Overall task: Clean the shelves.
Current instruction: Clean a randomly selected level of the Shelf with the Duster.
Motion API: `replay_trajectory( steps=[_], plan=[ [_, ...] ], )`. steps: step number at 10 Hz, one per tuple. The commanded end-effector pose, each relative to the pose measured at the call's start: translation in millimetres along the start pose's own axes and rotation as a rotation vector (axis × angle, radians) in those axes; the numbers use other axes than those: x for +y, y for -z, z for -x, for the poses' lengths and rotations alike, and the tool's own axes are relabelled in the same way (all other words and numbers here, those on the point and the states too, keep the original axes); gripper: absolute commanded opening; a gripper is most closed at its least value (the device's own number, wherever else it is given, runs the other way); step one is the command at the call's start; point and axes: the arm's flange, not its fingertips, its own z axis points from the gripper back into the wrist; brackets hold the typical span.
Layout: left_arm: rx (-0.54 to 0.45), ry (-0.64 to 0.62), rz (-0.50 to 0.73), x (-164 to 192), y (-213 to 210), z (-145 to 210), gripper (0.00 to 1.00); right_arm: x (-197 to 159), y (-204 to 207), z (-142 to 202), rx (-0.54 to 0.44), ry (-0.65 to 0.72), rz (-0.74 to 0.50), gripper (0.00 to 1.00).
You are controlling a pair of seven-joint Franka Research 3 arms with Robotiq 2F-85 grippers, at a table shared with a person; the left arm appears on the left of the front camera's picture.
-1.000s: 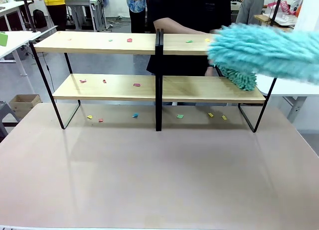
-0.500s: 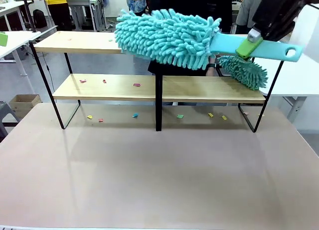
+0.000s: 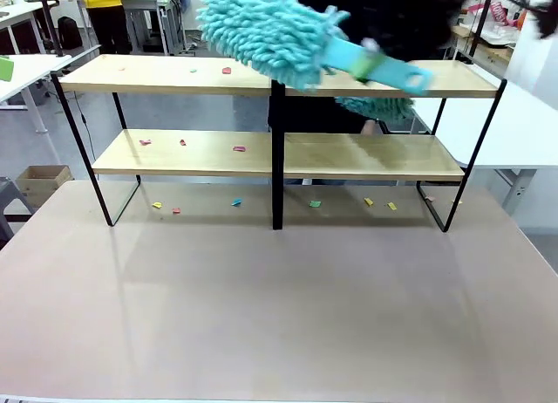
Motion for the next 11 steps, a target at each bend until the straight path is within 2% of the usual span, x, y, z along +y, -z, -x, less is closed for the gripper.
replay_trajectory(
  steps=[1, 2, 4, 6, 8, 11],
  plan=[
    [0.001, 0.0, -0.002, 0, 0, 0, 1.0, 22, 35, -50, -0.056, 0.078, 0.154, 0.13],
    [0.001, 0.0, -0.002, 0, 0, 0, 1.0, 25, 52, -63, -0.047, 0.179, 0.21, 0.13],
    [0.001, 0.0, -0.002, 0, 0, 0, 1.0, 37, 79, -80, -0.102, 0.208, 0.307, 0.13],
    [0.001, 0.0, -0.002, 0, 0, 0, 1.0, 41, 97, -93, -0.076, 0.242, 0.369, 0.13],
    [0.001, 0.0, -0.002, 0, 0, 0, 1.0, 42, 115, -107, -0.026, 0.239, 0.365, 0.13],
    [0.001, 0.0, -0.002, 0, 0, 0, 1.0, 64, 169, -148, 0.067, 0.168, 0.339, 0.13]
  ],
)
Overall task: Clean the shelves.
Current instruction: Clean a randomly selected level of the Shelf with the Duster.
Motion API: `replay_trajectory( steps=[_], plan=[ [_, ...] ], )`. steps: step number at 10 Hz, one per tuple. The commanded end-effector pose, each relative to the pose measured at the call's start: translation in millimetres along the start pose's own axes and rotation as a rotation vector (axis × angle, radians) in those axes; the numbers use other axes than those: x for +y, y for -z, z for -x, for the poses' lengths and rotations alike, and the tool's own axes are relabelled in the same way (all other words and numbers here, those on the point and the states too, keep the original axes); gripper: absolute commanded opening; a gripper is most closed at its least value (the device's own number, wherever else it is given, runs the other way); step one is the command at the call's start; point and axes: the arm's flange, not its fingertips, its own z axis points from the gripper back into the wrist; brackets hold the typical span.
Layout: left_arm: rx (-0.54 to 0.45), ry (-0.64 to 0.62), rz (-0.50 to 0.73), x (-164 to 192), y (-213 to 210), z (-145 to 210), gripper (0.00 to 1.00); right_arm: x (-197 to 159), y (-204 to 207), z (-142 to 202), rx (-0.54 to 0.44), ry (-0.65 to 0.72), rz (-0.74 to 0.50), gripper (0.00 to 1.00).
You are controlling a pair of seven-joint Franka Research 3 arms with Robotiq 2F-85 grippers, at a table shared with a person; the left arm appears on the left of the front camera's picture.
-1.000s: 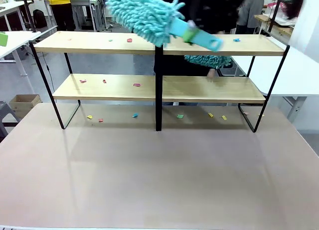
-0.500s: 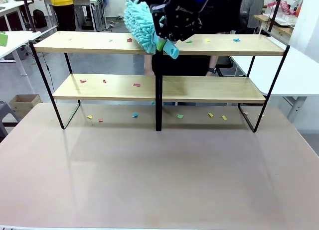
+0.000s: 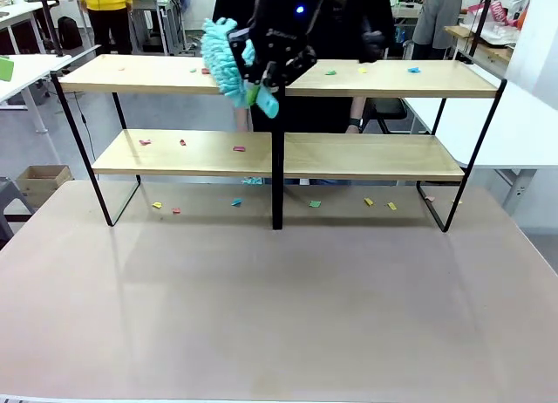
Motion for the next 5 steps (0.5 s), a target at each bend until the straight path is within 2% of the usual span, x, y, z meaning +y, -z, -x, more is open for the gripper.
replay_trajectory(
  steps=[1, 5],
  plan=[
    [0.001, 0.0, -0.002, 0, 0, 0, 1.0, 38, 13, -37, 0.05, -0.037, -0.019, 0.13],
    [0.001, 0.0, -0.002, 0, 0, 0, 1.0, 61, 12, -66, 0.101, -0.173, -0.043, 0.13]
  ],
)
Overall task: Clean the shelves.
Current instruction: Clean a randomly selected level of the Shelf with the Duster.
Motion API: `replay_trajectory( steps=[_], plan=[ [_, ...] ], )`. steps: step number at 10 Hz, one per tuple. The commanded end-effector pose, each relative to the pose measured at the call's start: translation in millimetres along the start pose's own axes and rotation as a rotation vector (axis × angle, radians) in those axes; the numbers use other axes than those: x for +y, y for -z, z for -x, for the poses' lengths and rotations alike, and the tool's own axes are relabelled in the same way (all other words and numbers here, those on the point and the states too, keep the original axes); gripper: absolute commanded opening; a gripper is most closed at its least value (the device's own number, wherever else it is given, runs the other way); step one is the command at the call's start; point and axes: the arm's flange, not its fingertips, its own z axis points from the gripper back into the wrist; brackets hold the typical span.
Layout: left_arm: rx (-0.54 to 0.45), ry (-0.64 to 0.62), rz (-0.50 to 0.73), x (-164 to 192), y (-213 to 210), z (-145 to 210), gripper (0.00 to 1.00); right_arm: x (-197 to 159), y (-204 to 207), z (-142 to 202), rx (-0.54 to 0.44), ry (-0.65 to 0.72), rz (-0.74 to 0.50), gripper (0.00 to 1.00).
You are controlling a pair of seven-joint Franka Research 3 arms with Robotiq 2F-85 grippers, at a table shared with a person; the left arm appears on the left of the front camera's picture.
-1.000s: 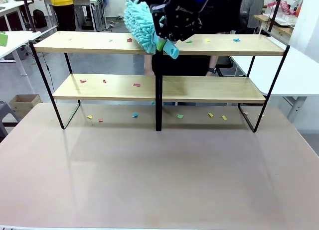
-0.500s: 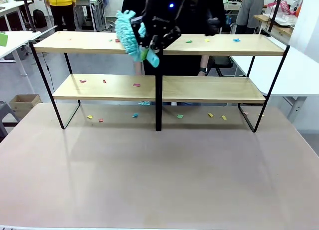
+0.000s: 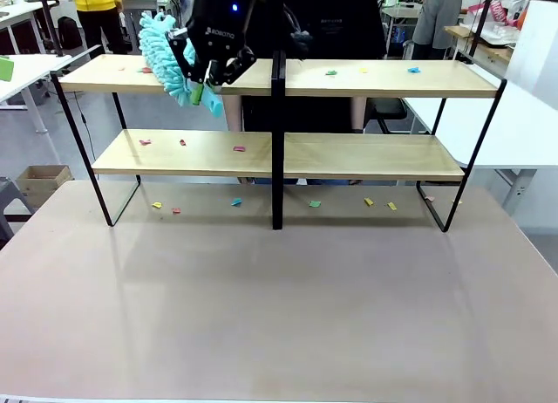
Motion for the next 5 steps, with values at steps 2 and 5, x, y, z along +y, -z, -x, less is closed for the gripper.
replay_trajectory(
  steps=[2, 5],
  plan=[
    [0.001, 0.0, -0.002, 0, 0, 0, 1.0, 8, -22, -21, 0.065, -0.14, 0.022, 0.13],
    [0.001, 0.0, -0.002, 0, 0, 0, 1.0, 3, -51, -28, 0.221, -0.335, -0.007, 0.13]
  ],
)
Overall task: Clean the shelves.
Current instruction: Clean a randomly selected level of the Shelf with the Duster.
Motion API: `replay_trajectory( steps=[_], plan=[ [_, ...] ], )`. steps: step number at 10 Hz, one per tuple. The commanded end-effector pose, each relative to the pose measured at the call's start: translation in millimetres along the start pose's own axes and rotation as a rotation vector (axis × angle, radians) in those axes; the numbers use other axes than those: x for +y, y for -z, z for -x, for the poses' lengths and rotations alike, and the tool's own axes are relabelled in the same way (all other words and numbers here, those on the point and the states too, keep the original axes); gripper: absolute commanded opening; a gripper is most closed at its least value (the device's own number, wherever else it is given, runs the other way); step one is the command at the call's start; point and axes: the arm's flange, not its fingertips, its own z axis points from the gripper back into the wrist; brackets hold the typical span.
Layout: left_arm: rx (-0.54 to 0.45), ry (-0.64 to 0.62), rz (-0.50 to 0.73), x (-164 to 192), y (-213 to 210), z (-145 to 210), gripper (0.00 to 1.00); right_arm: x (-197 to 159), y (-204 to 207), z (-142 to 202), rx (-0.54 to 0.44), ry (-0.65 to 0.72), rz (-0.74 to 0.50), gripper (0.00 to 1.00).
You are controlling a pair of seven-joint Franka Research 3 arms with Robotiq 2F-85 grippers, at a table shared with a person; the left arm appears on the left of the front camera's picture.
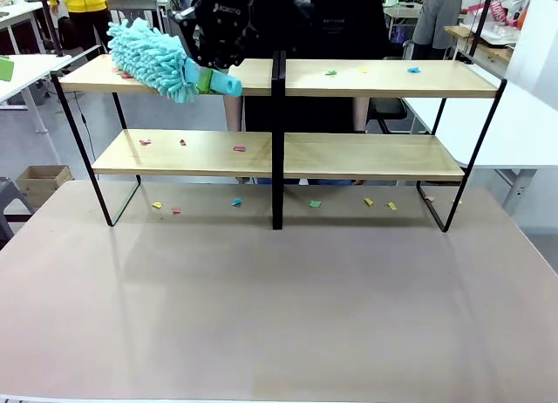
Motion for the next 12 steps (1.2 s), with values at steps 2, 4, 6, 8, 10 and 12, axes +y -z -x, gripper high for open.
replay_trajectory(
  steps=[2, 4, 6, 8, 10, 12],
  plan=[
    [0.001, 0.0, -0.002, 0, 0, 0, 1.0, -7, -34, -29, 0.227, -0.238, -0.233, 0.13],
    [0.001, 0.0, -0.002, 0, 0, 0, 1.0, -41, -65, -6, 0.37, -0.312, -0.477, 0.13],
    [0.001, 0.0, -0.002, 0, 0, 0, 1.0, -72, -90, 26, 0.367, -0.347, -0.623, 0.13],
    [0.001, 0.0, -0.002, 0, 0, 0, 1.0, -99, -101, 52, 0.309, -0.297, -0.66, 0.13],
    [0.001, 0.0, -0.002, 0, 0, 0, 1.0, -135, -107, 96, 0.293, -0.212, -0.681, 0.13],
    [0.001, 0.0, -0.002, 0, 0, 0, 1.0, -175, -132, 191, 0.059, -0.085, -0.725, 0.13]
  ],
)
